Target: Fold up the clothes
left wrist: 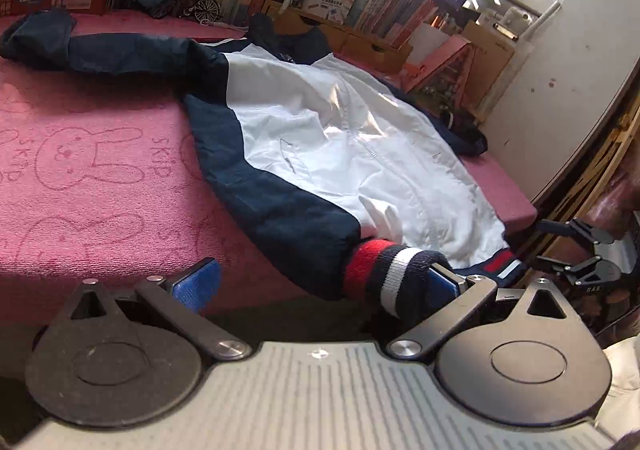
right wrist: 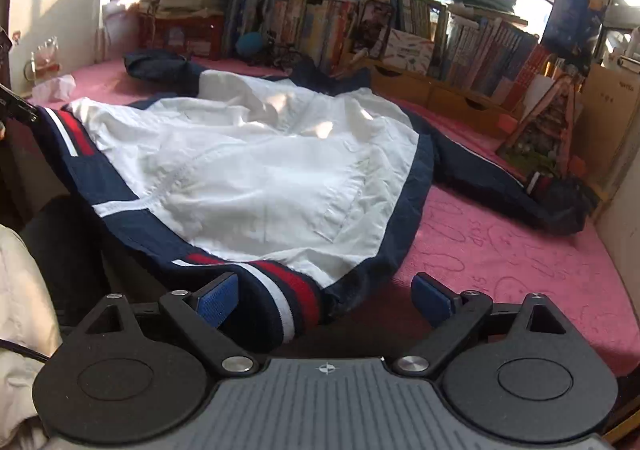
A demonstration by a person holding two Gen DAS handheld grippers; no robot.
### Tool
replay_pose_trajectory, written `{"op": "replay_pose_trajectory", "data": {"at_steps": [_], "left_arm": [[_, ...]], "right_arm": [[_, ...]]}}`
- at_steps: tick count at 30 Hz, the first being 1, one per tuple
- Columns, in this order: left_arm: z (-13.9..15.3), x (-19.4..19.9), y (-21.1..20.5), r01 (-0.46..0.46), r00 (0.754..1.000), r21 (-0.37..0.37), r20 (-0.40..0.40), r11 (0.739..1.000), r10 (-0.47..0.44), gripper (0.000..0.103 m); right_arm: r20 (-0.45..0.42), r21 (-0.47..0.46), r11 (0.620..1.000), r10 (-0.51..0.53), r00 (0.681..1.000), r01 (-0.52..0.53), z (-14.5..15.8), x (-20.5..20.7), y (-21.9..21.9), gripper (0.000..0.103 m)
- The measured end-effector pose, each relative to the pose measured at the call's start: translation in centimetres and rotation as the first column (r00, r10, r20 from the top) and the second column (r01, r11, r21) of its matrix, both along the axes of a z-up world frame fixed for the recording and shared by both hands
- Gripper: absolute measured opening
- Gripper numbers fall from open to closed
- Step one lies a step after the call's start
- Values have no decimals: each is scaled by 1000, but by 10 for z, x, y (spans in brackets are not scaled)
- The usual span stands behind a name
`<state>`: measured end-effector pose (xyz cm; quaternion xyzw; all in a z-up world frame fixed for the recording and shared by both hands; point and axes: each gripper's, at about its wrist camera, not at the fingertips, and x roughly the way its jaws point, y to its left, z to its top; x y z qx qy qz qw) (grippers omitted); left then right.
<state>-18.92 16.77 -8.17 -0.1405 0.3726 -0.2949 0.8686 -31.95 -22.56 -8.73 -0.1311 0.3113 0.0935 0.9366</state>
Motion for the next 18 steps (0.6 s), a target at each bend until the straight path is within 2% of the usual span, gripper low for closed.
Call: {"op": "replay_pose_trajectory", "data": {"at_steps": [2, 4, 6, 7, 9, 11, 13, 15, 17, 18], "left_arm": [[14, -2, 11, -11, 999, -53, 35, 999, 13, 103], [25, -2, 16, -29, 996, -35, 82, 999, 32, 103], [31, 3, 19, -101, 985, 1, 140, 995, 100, 103], [30, 14, 20, -167, 974, 32, 160, 985, 160, 103], [29, 36, 22, -298, 939, 87, 206, 951, 275, 103], [27, 63, 24, -427, 892, 151, 234, 892, 387, 103], [23, 106, 30, -563, 824, 264, 257, 783, 506, 103], [23, 146, 44, -645, 764, 320, 287, 694, 577, 103], [24, 187, 65, -700, 714, 321, 310, 638, 627, 103], [24, 209, 68, -715, 699, 329, 316, 617, 642, 103]], "right_arm": [[24, 107, 993, 40, 999, -43, 19, 4, -6, 99], [53, 211, 974, 78, 996, -88, 38, 8, -12, 100], [85, 312, 941, 112, 990, -133, 57, 12, -19, 102], [105, 334, 934, 96, 990, -126, 62, 22, -17, 103], [105, 332, 936, 89, 990, -120, 55, 49, 0, 103], [102, 329, 938, 84, 991, -114, 48, 76, 18, 103], [100, 325, 940, 79, 992, -108, 40, 104, 36, 102], [98, 322, 941, 74, 992, -102, 33, 131, 55, 102], [96, 318, 943, 68, 993, -96, 26, 158, 73, 102], [95, 316, 944, 66, 993, -93, 22, 171, 82, 102]]}}
